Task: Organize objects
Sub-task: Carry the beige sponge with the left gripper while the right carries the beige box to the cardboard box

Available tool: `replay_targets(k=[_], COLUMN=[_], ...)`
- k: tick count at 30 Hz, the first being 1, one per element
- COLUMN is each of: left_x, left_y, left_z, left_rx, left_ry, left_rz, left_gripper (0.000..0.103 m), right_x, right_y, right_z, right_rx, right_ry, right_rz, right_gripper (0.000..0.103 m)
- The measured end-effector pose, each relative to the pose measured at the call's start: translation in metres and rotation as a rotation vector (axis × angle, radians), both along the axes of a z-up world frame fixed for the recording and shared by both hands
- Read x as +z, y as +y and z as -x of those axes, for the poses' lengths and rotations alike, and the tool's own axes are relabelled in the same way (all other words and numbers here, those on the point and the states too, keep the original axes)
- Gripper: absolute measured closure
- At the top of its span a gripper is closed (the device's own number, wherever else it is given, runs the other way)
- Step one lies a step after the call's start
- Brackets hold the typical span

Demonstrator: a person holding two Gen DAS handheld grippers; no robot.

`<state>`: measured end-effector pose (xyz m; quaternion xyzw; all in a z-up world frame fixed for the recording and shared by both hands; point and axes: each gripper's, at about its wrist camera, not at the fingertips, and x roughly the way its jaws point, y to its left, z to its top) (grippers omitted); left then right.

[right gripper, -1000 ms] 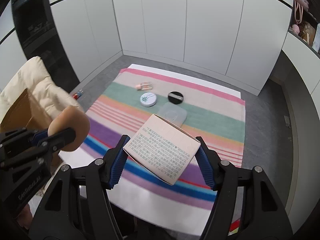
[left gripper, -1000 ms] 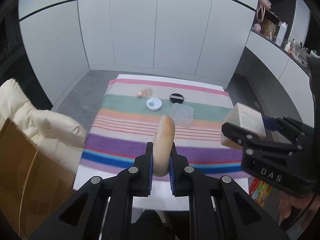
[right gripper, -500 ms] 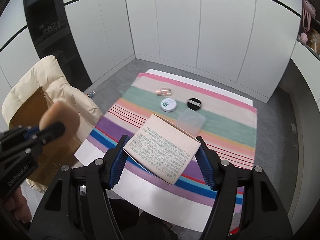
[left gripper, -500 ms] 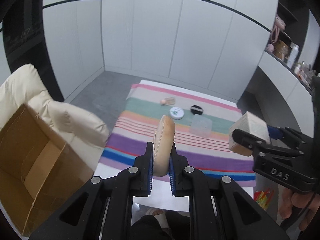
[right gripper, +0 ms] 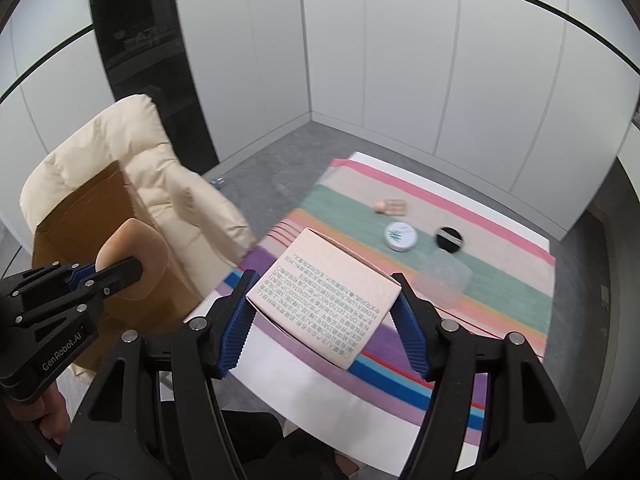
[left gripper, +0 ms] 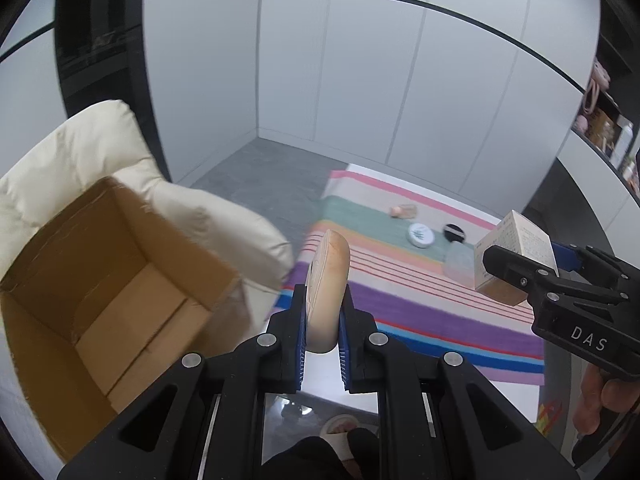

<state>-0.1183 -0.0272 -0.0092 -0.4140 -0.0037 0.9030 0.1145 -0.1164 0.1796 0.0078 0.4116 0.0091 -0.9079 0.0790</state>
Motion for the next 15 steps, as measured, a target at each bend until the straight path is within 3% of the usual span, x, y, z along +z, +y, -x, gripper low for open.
replay_targets(k=[15], left_x=[0.000], left_y=[-0.104], left_z=[-0.007], left_rx=[0.191], left_ry=[-0.003], left_rz=[-0.011], left_gripper=[0.089], right_x=[0.003], right_y=[-0.102], right_z=[0.008], right_rx=[0.165], right_ry=[0.019], right_rz=[-0.005], right_gripper=[0.036])
